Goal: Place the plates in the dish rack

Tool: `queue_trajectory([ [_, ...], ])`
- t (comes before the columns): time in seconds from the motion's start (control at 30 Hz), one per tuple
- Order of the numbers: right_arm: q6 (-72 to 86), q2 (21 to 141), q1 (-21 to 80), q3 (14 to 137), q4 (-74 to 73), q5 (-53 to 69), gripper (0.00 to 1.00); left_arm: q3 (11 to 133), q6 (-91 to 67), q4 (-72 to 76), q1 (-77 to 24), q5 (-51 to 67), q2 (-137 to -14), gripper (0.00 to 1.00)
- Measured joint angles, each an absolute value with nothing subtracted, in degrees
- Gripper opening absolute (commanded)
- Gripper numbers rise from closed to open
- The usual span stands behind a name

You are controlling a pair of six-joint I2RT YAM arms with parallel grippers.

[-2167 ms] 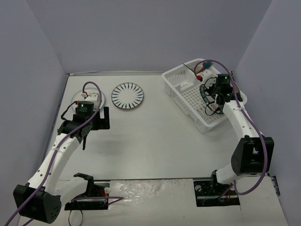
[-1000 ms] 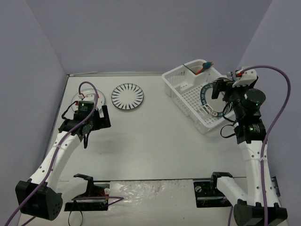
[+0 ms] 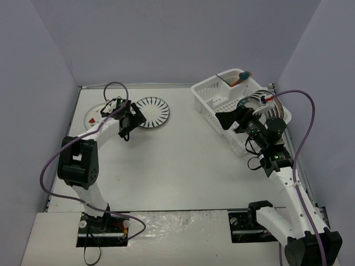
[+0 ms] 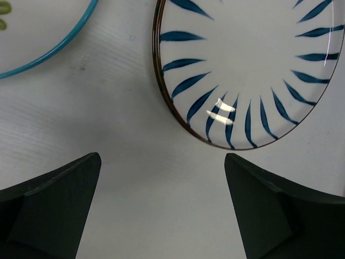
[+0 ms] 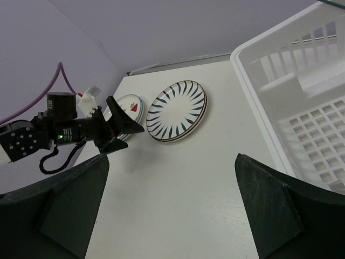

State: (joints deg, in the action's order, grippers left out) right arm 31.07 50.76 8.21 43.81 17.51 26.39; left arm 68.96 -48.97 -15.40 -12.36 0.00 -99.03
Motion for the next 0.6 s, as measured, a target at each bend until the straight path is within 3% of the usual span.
queue_trajectory([
  [0.33,28.0,51.2,9.4,43.8,16.0,26.5,1.00,81.3,-48.9,-17.2,-12.3,-0.4,-113.4,0.77],
  [0.6,26.5,51.3,10.2,43.8,15.5,26.4,1.00,84.4,-48.5,-18.5,-12.3,-0.5,-116.8,0.48],
])
